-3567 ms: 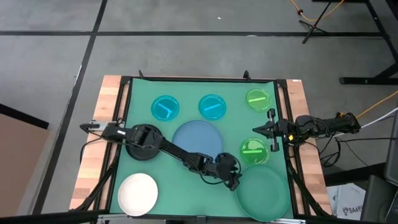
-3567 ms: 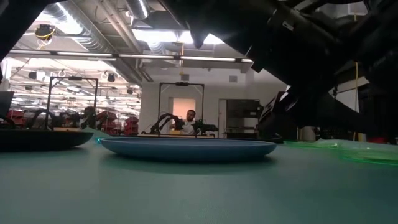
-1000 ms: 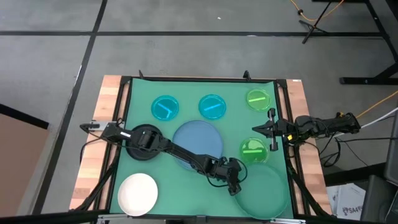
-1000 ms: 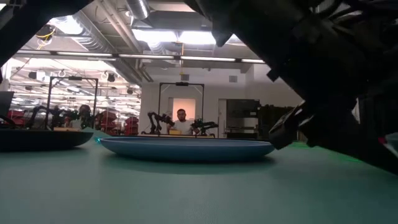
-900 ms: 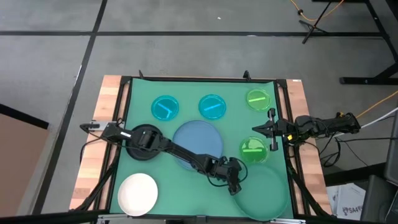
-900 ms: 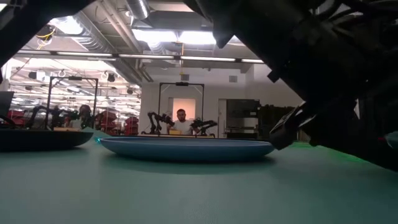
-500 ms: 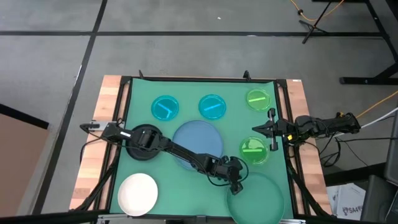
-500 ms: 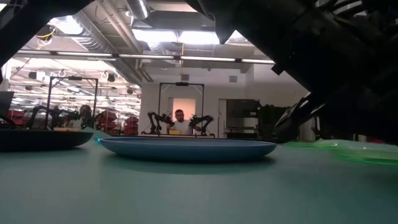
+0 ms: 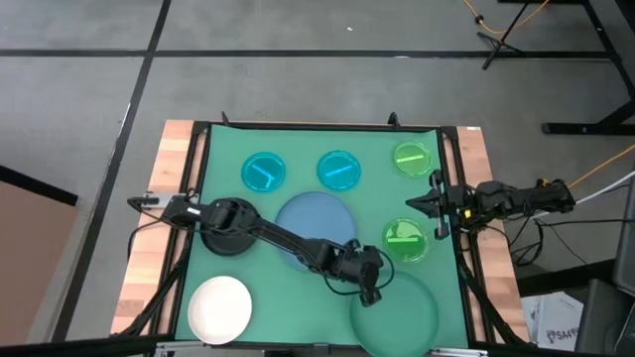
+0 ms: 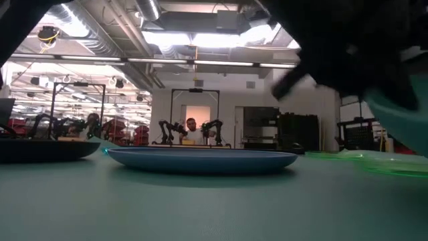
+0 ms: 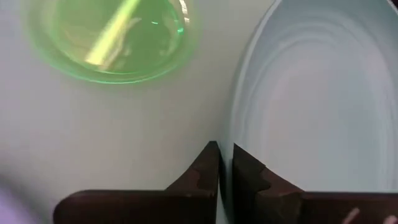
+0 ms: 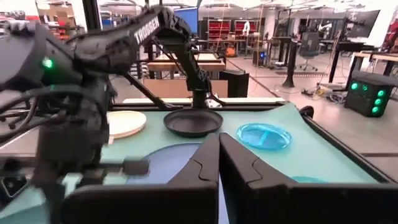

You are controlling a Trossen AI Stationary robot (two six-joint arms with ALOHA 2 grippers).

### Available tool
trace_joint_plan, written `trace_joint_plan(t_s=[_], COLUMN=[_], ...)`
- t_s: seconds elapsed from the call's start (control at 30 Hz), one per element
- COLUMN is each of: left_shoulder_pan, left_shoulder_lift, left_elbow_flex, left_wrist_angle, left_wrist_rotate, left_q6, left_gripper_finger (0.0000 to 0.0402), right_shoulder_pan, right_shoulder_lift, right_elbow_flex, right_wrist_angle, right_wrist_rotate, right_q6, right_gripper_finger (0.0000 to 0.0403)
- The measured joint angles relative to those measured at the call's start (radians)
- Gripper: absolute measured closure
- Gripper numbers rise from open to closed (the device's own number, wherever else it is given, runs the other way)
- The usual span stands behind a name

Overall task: Stack plastic plates
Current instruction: Stack the green plate on the light blue plate

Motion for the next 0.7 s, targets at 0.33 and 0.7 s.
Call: trace_joint_plan(t_s=[0.33, 0.7], left_shoulder_pan=[-0.011, -0.02], left_shoulder_lift=[-0.098, -0.191], left_elbow_flex=[0.0, 0.001], left_wrist_angle=[-0.204, -0.379], left_wrist_rotate=[-0.11, -0.195], left_q6=[0.013, 0.027], left_gripper_finger=[0.0392, 0.0392], right_shoulder_pan=[0.0, 0.0], right_shoulder_lift=[0.0, 0.0], right_elbow_flex=[0.013, 0.014], right_wrist_angle=[-0.027, -0.03], right_wrist_rotate=[-0.001, -0.008], right_q6=[0.044, 0.049], right_gripper_finger=[0.0402, 0.0402])
